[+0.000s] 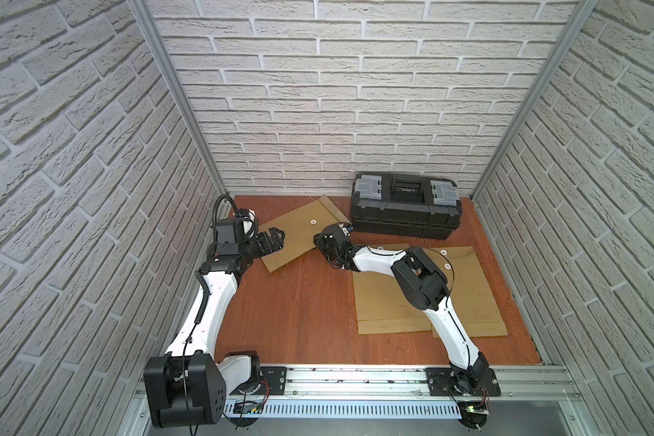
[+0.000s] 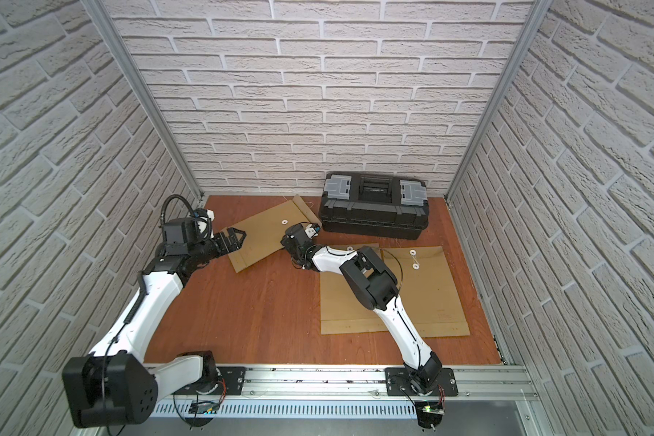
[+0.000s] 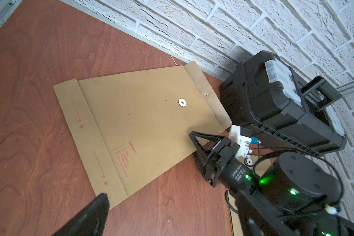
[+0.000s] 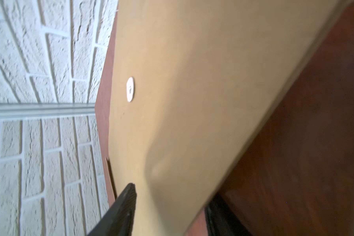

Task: Close the mouth of the file bag
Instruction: Pick up the file bag from the center of the board.

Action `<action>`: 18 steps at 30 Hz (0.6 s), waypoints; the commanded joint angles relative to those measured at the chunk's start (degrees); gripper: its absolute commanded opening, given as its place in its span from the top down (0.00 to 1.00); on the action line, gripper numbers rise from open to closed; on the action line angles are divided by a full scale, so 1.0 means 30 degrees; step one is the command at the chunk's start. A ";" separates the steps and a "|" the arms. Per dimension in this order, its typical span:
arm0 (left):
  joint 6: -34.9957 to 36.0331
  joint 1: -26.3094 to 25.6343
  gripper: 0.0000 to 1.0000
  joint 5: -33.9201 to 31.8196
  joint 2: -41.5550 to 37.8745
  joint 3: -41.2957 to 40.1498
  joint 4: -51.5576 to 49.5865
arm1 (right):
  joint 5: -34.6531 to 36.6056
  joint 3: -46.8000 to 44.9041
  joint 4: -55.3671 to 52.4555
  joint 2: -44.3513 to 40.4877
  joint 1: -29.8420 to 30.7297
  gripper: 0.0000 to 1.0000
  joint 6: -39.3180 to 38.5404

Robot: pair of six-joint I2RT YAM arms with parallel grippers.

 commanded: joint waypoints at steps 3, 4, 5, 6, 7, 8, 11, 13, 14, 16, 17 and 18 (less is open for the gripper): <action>0.0395 0.0002 0.03 0.0771 -0.0305 0.1715 -0.1055 | 0.1203 0.0956 0.0904 0.0522 -0.0109 0.64 0.0040; 0.0506 0.0040 0.04 0.0968 -0.0269 0.1975 -0.1372 | 0.1174 0.0905 0.1069 0.0445 -0.0109 0.69 -0.0169; 0.0597 0.0088 0.05 0.1105 -0.0268 0.2228 -0.1600 | 0.1098 0.0719 0.1586 0.0404 -0.0116 0.74 -0.0469; 0.0642 0.0136 0.06 0.1224 -0.0267 0.2404 -0.1758 | 0.1029 0.0571 0.2080 0.0315 -0.0116 0.77 -0.0709; 0.0679 0.0164 0.07 0.1358 -0.0282 0.2641 -0.2005 | 0.0973 0.0432 0.2438 0.0202 -0.0116 0.81 -0.1039; 0.0679 0.0201 0.08 0.1319 -0.0221 0.2989 -0.2393 | 0.0820 0.0310 0.2771 0.0062 -0.0116 0.85 -0.1391; 0.0867 0.0243 0.12 0.1073 -0.0041 0.4217 -0.3826 | 0.0284 0.0074 0.3783 -0.0368 -0.0116 0.93 -0.2513; 0.1079 0.0258 0.14 0.0898 -0.0055 0.4930 -0.4592 | -0.0153 0.0078 0.4079 -0.0791 -0.0107 0.97 -0.3438; 0.1184 0.0263 0.14 0.0787 -0.0093 0.5265 -0.4964 | -0.0405 0.0073 0.4146 -0.1045 -0.0087 0.97 -0.3996; 0.1369 0.0337 0.14 0.0516 -0.0172 0.5825 -0.5555 | -0.0898 0.0197 0.4177 -0.1556 -0.0087 0.97 -0.5075; 0.1460 0.0371 0.14 0.0396 -0.0245 0.6037 -0.5769 | -0.1249 0.0331 0.4071 -0.1787 -0.0043 0.97 -0.5697; 0.1476 0.0377 0.14 0.0324 -0.0292 0.6181 -0.5884 | -0.1611 0.0494 0.3950 -0.1928 -0.0061 0.97 -0.6163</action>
